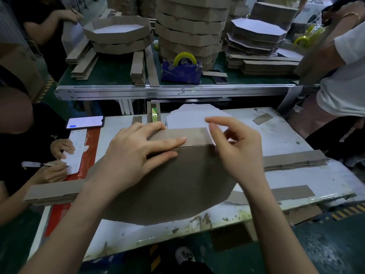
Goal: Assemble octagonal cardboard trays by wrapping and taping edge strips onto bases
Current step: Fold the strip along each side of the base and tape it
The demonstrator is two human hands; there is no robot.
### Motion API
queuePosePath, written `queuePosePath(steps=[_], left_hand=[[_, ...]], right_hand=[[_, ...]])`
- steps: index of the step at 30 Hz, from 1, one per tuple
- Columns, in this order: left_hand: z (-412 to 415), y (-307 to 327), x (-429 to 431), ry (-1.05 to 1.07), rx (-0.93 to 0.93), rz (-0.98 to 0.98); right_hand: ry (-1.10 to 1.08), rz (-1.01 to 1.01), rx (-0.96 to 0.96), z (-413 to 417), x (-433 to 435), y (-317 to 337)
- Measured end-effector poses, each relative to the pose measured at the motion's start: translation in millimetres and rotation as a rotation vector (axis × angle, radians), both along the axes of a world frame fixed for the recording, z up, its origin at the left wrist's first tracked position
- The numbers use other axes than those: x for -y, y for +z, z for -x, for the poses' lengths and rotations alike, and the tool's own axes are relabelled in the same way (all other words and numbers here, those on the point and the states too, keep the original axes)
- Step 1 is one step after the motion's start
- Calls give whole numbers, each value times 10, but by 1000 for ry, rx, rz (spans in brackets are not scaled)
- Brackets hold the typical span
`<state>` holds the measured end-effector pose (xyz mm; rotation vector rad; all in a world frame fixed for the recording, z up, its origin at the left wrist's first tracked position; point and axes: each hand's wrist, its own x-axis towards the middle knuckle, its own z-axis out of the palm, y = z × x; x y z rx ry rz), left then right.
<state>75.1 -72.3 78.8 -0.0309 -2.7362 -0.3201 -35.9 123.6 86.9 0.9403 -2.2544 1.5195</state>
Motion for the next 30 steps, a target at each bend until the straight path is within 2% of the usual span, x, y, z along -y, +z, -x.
queuePosePath(steps=[3, 5, 7, 10, 14, 16, 18, 20, 24, 27, 30], left_hand=[[-15, 8, 37, 34, 87, 100], [-29, 25, 76, 69, 140, 118], [-17, 79, 50, 67, 92, 90], [138, 195, -128, 114, -5, 45], [446, 155, -399, 133, 113, 197], [493, 127, -409, 118, 140, 247], [432, 137, -327, 111, 108, 217], [288, 153, -225, 103, 56, 103], [25, 79, 9, 97, -94, -149], [-91, -69, 71, 118, -64, -286], [-190, -239, 52, 154, -35, -330]], right_hand=[[16, -115, 157, 238, -10, 16], [105, -299, 306, 369, -11, -13], [215, -441, 404, 457, -24, -81], [342, -424, 416, 471, -23, -124], [392, -348, 412, 518, -48, -164], [418, -355, 538, 586, -79, -216], [453, -491, 643, 645, -119, -226], [465, -561, 613, 696, -161, -185], [539, -404, 489, 725, -140, 177], [525, -486, 314, 700, -12, 445], [504, -568, 204, 651, 116, 533]])
